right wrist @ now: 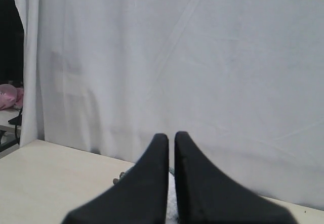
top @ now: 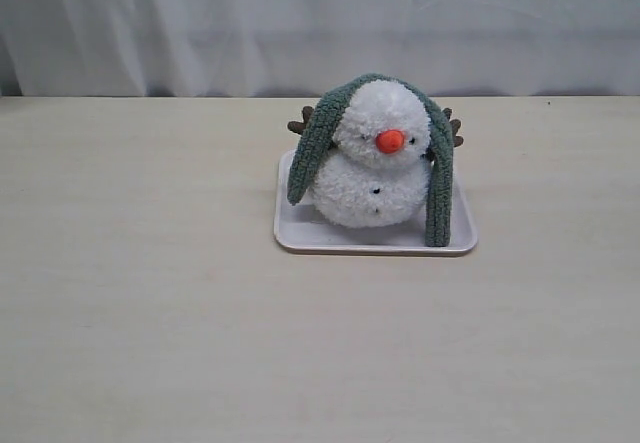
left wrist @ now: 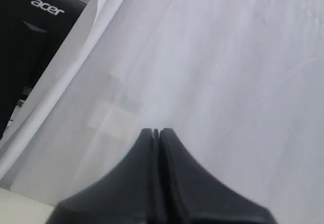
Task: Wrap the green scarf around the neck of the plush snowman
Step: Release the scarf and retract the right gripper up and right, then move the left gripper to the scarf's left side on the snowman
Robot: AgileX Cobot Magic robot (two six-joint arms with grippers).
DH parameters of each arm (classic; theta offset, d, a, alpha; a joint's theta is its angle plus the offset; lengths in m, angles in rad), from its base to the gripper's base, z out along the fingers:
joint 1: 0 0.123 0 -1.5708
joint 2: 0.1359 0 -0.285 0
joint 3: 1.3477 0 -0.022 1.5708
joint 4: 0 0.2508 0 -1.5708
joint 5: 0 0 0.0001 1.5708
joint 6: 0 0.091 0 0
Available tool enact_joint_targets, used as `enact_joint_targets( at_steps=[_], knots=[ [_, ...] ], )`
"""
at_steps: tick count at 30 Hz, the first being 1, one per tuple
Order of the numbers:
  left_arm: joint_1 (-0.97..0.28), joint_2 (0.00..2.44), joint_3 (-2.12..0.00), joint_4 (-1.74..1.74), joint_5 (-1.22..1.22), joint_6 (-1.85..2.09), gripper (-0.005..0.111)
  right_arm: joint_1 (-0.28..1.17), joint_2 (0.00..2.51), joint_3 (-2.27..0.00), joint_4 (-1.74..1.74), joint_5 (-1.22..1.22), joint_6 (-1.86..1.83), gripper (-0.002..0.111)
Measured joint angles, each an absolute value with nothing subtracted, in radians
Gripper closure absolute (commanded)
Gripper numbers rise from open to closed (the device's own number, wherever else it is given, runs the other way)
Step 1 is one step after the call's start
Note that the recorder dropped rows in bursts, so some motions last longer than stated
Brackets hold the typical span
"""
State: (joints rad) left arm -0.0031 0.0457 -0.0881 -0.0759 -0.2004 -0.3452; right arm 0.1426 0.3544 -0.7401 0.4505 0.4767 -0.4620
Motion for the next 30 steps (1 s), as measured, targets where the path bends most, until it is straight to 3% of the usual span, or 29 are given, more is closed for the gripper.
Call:
enact_joint_targets(
  at_steps=[8,11,16,21,26,30],
  knots=[
    [-0.003,0.355,-0.303,0.154,-0.32,-0.526,0.107,0.143,0.354,-0.74,0.45,0.477,-0.462,0.104],
    [-0.003,0.641,-0.429,0.238,-0.503,-0.569,0.107,0.143,0.354,-0.74,0.45,0.477,-0.462,0.104],
    [-0.003,1.058,-0.649,0.484,-0.498,-0.74,0.107,0.143,0.354,-0.734,0.45,0.466,-0.464,0.104],
    [-0.046,1.438,-0.958,0.749,-0.291,-0.805,0.107,0.143,0.354,-0.734,0.45,0.461,-0.464,0.104],
    [-0.067,1.672,-1.16,0.844,-0.009,-0.805,0.107,0.143,0.354,-0.734,0.45,0.459,-0.464,0.104],
    [-0.073,1.773,-1.227,0.851,0.078,-0.79,0.107,0.143,0.354,-0.734,0.45,0.459,-0.46,0.104]
  ],
)
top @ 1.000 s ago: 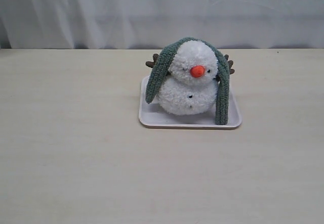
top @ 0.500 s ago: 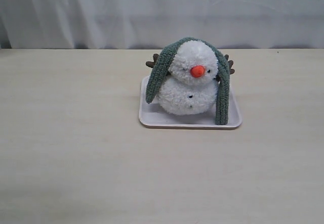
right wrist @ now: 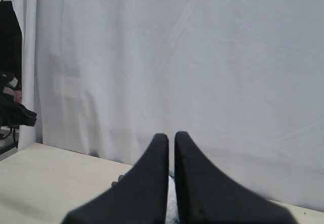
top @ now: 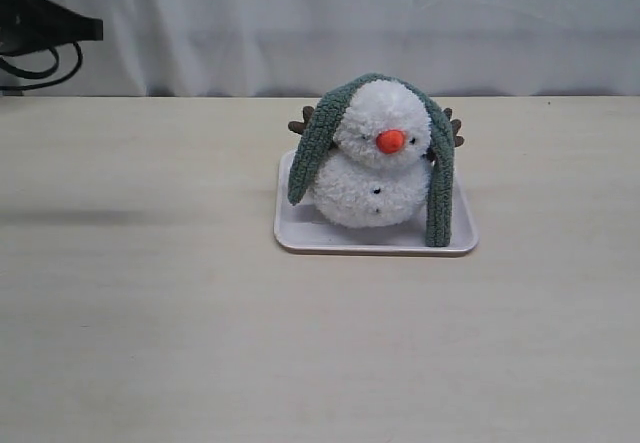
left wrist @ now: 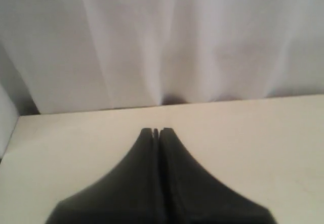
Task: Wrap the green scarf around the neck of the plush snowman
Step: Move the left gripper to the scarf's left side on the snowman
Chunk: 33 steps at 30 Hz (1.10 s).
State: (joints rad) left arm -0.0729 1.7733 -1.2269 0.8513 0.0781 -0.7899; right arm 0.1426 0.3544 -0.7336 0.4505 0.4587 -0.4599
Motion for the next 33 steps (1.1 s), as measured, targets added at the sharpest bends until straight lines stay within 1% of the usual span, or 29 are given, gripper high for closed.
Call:
enact_joint_targets(
  at_steps=[6,10,13,15,18,20,22,23,25,29,31,32,33],
  knots=[
    [-0.087,1.913,-1.335,0.84,0.305,-0.653,0.107,0.143,0.354,-0.73,0.45,0.459,-0.46,0.104],
    [-0.087,1.978,-1.457,0.69,0.515,-0.427,0.107,0.143,0.354,-0.721,0.45,0.459,-0.46,0.104],
    [-0.085,2.017,-1.556,0.394,0.647,-0.145,0.107,0.143,0.354,-0.721,0.45,0.459,-0.46,0.104],
    [-0.085,2.035,-1.611,0.104,0.711,0.104,0.107,0.143,0.354,-0.721,0.45,0.459,-0.46,0.104],
    [-0.098,2.046,-1.635,-0.301,0.765,0.468,0.107,0.143,0.354,-0.721,0.45,0.459,-0.46,0.104],
    [-0.128,2.046,-1.641,-0.484,0.795,0.68,0.107,0.143,0.354,-0.721,0.45,0.459,-0.46,0.104],
    [-0.173,2.046,-1.644,-0.593,0.799,0.832,0.106,0.143,0.354,-0.721,0.45,0.459,-0.46,0.104],
    [-0.203,2.046,-1.644,-0.633,0.784,0.872,0.103,0.143,0.354,-0.721,0.45,0.459,-0.46,0.104],
    [-0.264,2.046,-1.644,-0.66,0.739,0.91,0.094,0.143,0.354,-0.721,0.45,0.459,-0.46,0.104],
    [-0.363,2.046,-1.645,-0.677,0.633,0.943,0.066,0.143,0.354,-0.721,0.45,0.459,-0.46,0.104],
    [-0.399,2.046,-1.645,-0.677,0.583,0.952,0.054,0.143,0.354,-0.721,0.45,0.459,-0.46,0.104],
    [-0.416,2.048,-1.645,-0.673,0.56,0.958,0.05,0.143,0.354,-0.721,0.45,0.459,-0.46,0.104],
    [-0.432,2.048,-1.645,-0.673,0.536,0.961,0.048,0.143,0.354,-0.721,0.45,0.459,-0.46,0.104]
  ],
)
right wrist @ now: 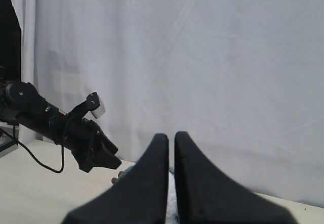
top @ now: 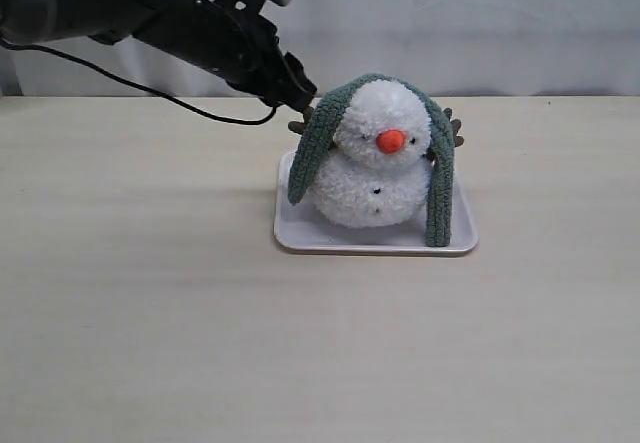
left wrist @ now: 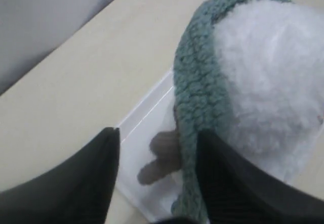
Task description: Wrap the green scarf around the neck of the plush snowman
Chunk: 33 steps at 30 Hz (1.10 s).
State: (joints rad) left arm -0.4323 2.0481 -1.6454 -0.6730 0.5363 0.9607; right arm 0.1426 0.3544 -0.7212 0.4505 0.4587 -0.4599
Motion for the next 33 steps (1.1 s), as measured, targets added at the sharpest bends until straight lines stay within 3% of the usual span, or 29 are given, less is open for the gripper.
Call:
enact_joint_targets(
  at_steps=[7,22,25,29,33],
  knots=[
    [-0.494,2.048,-1.645,-0.671,0.433,0.965,0.047,0.143,0.354,-0.721,0.45,0.459,-0.46,0.104],
    [-0.498,2.127,-1.645,-0.726,0.402,0.967,0.048,0.143,0.354,-0.721,0.45,0.459,-0.46,0.104],
    [-0.498,2.129,-1.645,-0.726,0.392,0.967,0.059,0.143,0.354,-0.721,0.45,0.459,-0.46,0.104],
    [-0.498,2.129,-1.645,-0.73,0.388,0.967,0.087,0.143,0.354,-0.721,0.45,0.459,-0.46,0.104],
    [-0.498,2.129,-1.645,-0.73,0.388,0.967,0.105,0.143,0.354,-0.721,0.45,0.459,-0.46,0.104]
  ],
)
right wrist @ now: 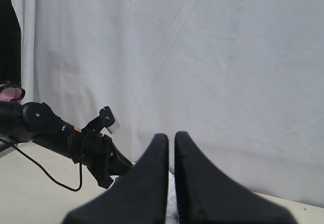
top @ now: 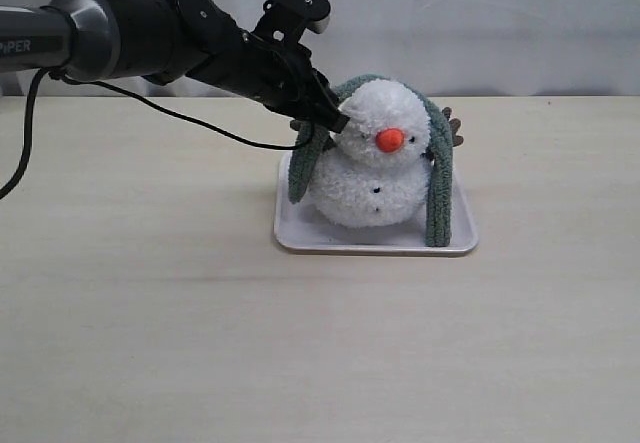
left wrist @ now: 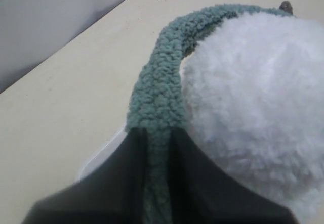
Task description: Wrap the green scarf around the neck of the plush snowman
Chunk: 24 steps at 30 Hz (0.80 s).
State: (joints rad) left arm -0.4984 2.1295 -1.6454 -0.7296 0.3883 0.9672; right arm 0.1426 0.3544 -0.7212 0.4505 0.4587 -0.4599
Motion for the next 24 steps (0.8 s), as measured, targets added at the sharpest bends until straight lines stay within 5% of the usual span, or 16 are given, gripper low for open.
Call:
enact_joint_targets(
  at_steps=[24],
  knots=[
    [-0.498,2.116,-1.687,-0.736,0.539,0.922,0.107,0.143,0.354,-0.71,0.45,0.456,-0.46,0.104]
  ],
)
